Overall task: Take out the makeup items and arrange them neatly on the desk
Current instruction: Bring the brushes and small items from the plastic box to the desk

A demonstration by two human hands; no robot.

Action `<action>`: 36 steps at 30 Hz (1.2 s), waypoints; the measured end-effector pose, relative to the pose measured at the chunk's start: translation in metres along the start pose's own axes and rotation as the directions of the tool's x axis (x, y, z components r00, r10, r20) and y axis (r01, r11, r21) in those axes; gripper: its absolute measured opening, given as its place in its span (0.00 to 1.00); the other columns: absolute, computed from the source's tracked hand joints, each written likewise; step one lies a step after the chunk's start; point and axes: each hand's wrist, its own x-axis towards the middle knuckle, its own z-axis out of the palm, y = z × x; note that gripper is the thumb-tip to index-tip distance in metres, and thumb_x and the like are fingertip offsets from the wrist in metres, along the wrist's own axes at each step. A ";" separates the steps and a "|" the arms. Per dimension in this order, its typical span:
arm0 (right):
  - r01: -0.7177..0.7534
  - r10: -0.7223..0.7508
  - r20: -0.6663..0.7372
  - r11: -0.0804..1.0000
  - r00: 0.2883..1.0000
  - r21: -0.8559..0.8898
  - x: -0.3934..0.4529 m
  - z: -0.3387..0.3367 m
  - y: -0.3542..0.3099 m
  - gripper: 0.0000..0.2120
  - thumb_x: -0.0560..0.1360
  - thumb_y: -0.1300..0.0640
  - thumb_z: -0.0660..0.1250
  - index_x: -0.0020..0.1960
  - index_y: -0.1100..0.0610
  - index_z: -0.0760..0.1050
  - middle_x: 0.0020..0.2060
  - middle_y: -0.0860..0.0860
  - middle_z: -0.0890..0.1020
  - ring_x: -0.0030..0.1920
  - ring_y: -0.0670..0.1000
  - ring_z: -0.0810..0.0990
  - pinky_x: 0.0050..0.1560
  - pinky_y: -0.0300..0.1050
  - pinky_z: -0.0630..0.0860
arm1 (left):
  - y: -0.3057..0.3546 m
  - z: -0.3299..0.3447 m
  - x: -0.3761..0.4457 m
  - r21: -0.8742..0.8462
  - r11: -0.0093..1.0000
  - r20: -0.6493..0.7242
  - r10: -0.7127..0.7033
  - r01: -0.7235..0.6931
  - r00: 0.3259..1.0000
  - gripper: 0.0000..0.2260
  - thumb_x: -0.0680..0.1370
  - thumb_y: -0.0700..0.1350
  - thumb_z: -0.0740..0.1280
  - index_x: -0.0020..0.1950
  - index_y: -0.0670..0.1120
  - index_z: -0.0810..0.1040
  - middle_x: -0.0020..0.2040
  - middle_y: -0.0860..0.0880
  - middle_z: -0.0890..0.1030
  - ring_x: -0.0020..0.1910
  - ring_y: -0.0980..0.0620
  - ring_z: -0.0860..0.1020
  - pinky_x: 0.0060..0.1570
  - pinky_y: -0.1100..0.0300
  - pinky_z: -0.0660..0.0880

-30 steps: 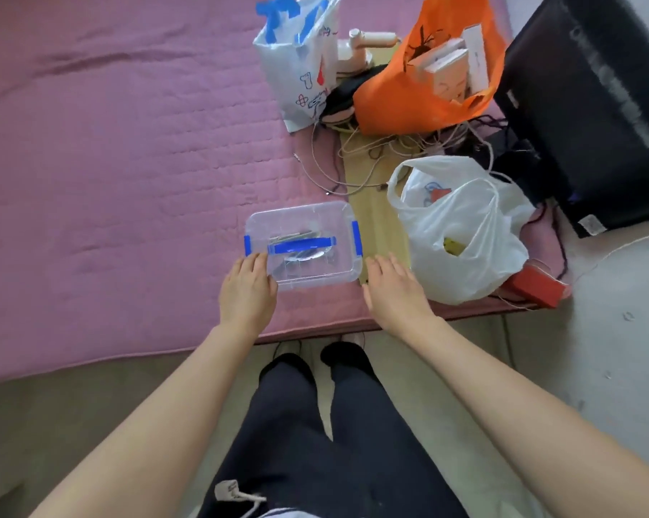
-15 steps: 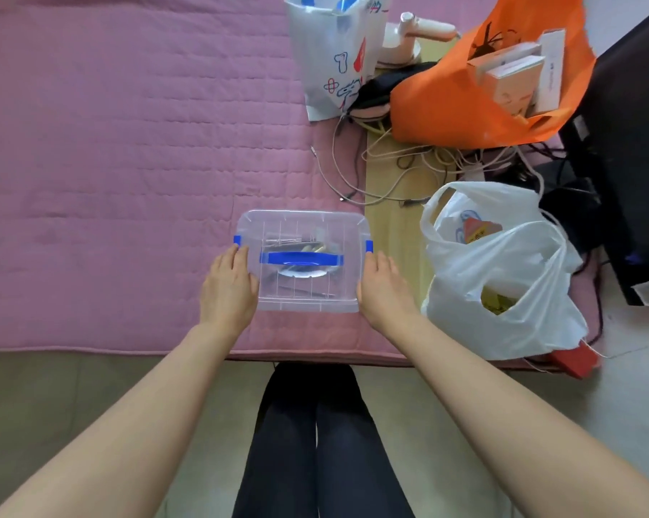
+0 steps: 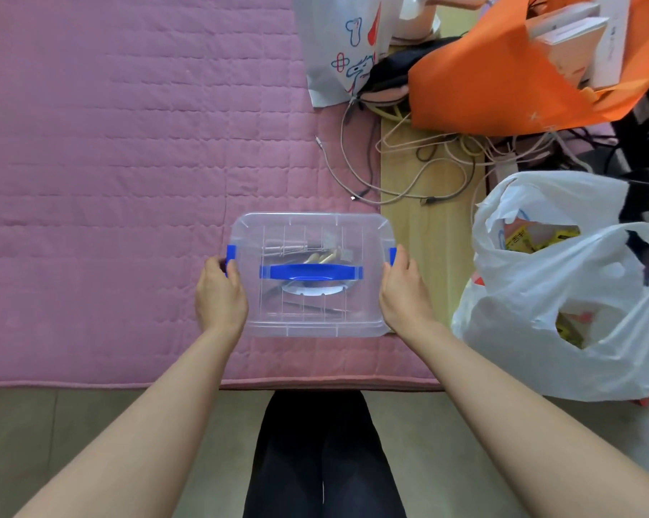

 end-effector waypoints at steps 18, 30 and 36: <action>-0.053 0.097 -0.145 0.960 0.985 0.276 0.016 0.026 0.023 0.25 0.80 0.65 0.49 0.76 0.56 0.56 0.35 0.54 0.74 0.32 0.51 0.71 0.29 0.41 0.63 | -0.025 0.023 0.025 -0.158 0.981 -0.082 -0.125 0.111 0.989 0.18 0.83 0.46 0.53 0.46 0.36 0.76 0.40 0.38 0.77 0.42 0.41 0.72 0.44 0.51 0.67; 0.133 -0.111 -0.218 0.987 0.970 0.088 0.020 0.004 0.018 0.31 0.74 0.74 0.52 0.76 0.60 0.57 0.74 0.54 0.63 0.73 0.54 0.62 0.71 0.47 0.62 | -0.016 0.011 0.029 -0.314 0.949 -0.082 -0.064 0.035 0.995 0.16 0.79 0.40 0.59 0.66 0.46 0.75 0.63 0.49 0.78 0.60 0.51 0.75 0.65 0.56 0.70; 0.469 -0.494 -0.164 0.866 0.854 -0.172 0.012 0.016 -0.004 0.21 0.74 0.68 0.61 0.68 0.63 0.69 0.70 0.60 0.69 0.72 0.60 0.64 0.71 0.57 0.64 | -0.002 0.018 0.008 0.015 0.769 0.007 0.639 -0.639 0.769 0.17 0.78 0.36 0.64 0.67 0.42 0.73 0.68 0.46 0.73 0.71 0.48 0.66 0.72 0.56 0.60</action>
